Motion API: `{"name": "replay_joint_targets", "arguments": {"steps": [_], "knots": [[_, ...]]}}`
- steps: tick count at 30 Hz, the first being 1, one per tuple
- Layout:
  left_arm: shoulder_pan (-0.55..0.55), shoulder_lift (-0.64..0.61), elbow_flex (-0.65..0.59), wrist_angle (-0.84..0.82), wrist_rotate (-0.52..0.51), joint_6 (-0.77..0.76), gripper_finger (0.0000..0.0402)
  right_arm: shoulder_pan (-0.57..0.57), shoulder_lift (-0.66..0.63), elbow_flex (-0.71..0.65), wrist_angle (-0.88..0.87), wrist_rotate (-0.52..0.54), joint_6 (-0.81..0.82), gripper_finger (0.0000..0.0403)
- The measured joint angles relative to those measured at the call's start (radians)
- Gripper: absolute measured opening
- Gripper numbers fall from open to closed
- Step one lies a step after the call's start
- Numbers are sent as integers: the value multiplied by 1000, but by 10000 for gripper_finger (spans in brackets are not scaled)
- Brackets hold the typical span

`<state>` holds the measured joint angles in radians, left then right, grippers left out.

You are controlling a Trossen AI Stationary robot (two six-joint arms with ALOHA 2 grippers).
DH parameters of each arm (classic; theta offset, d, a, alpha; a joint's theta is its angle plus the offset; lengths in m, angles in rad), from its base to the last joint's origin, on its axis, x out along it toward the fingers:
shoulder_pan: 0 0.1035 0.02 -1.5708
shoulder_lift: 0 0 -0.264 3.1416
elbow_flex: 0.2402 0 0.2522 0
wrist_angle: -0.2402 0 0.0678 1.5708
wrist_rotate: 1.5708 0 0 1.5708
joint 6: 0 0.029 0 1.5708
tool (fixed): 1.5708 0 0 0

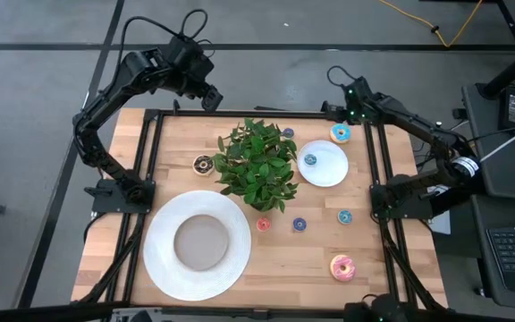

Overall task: Pick & Place donuts
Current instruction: Put the large light blue donut on the brown plate

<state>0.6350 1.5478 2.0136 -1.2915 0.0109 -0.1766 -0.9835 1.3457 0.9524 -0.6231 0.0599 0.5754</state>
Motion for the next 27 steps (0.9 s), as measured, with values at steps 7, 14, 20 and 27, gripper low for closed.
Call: {"name": "replay_joint_targets", "arguments": {"steps": [7, 14, 20, 27], "knots": [[31, 0, 0, 2, -17, 33, 205, -72, 0, -42, 0, 2, -5, 175], [43, 0, 0, 4, -16, 57, 205, -75, 0, -72, 25, 0, -34, 223], [43, 0, 0, 10, -17, 59, 205, -73, 2, -92, 52, 29, -46, 227], [43, 1, 0, 10, -17, 59, 205, -59, 78, -91, 37, 66, -30, 214]]}}
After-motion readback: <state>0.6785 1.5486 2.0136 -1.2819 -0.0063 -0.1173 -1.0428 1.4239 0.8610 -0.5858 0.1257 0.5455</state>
